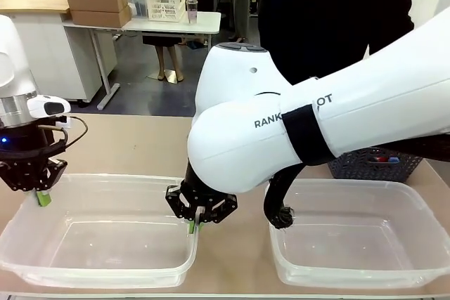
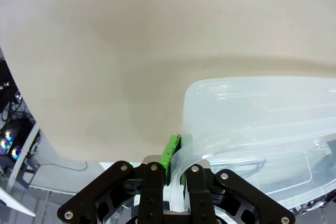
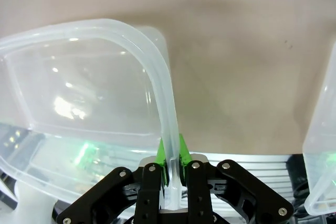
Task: Sort the waste into each basket.
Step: Pick up the Organizing box on the left side of the table and lift it.
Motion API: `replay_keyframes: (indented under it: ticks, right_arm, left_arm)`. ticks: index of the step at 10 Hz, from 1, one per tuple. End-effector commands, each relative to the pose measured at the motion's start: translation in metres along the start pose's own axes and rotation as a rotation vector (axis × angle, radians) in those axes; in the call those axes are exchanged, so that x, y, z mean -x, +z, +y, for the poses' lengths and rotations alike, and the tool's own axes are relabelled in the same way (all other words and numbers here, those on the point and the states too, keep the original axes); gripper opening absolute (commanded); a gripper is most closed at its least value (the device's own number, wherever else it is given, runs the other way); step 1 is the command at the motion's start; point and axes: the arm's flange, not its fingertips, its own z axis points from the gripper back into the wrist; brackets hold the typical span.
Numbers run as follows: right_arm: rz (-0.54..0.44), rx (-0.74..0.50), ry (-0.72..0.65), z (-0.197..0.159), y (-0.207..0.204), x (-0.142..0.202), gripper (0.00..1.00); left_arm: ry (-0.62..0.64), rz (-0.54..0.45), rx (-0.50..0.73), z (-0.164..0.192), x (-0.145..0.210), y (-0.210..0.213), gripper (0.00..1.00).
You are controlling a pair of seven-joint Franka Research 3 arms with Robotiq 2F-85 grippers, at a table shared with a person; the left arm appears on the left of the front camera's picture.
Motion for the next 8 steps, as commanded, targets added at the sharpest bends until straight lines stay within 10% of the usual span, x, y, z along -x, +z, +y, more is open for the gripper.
replay_keyframes:
  ticks: [1,8]
  right_arm:
    - [0.015,0.045,-0.044,0.002,0.005,0.0,0.0]
    - [0.101,0.156,-0.029,-0.051,0.122,-0.019,0.0]
  left_arm:
    - [0.024,-0.046,0.028,0.01,0.162,-0.139,0.0]
    - [0.16,-0.154,0.168,-0.07,0.136,0.013,0.0]
